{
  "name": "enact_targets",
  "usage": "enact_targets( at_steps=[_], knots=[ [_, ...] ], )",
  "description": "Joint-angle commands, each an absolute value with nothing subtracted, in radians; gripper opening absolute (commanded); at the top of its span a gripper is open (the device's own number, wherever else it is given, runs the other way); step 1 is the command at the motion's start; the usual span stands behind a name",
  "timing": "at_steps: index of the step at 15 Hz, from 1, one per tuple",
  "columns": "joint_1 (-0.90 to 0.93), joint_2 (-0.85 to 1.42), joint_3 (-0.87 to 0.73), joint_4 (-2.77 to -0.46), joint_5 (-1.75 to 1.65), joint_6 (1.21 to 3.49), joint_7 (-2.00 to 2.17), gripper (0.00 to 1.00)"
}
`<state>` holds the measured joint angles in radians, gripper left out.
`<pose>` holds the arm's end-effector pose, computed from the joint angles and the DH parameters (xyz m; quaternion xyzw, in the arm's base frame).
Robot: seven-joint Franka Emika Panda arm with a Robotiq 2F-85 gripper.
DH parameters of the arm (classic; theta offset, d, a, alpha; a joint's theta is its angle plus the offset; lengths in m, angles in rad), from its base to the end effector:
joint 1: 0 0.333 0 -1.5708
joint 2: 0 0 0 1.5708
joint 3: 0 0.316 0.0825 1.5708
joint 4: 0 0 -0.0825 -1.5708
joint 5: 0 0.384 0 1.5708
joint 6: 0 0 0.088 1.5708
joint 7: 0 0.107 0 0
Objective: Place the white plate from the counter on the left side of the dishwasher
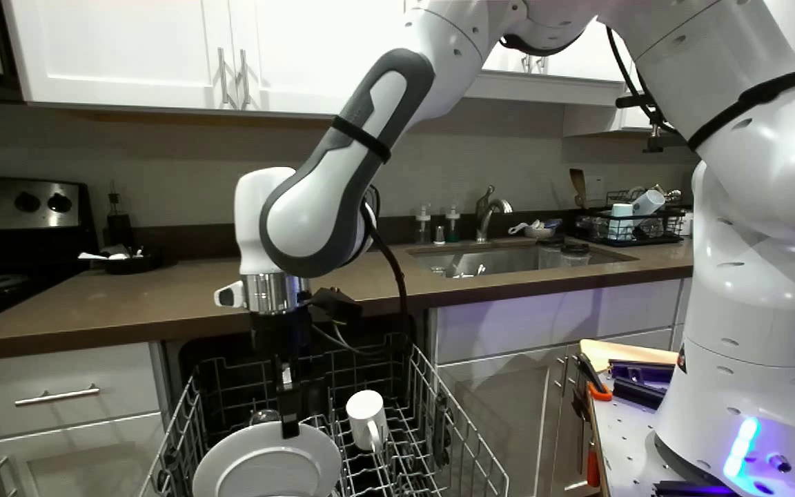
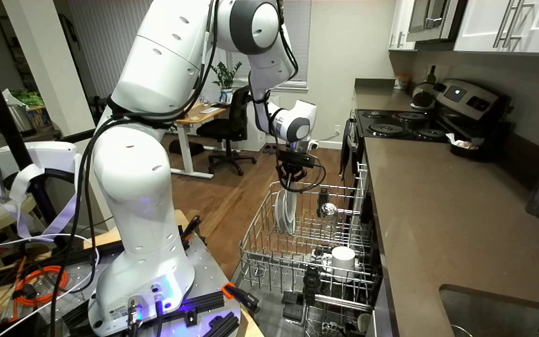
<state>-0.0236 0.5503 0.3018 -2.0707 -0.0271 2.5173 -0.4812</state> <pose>0.5560 0.1609 0.1654 -0.9281 -0.3633 0.0317 0.0749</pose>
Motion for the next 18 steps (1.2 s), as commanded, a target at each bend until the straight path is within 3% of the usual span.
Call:
enact_targets(
  at_steps=[1,18],
  knots=[
    [-0.029,0.458,0.298,-2.115,-0.001,2.505,-0.497,0.05],
    [-0.030,0.438,0.275,-2.099,0.010,2.513,-0.530,0.05]
  ],
)
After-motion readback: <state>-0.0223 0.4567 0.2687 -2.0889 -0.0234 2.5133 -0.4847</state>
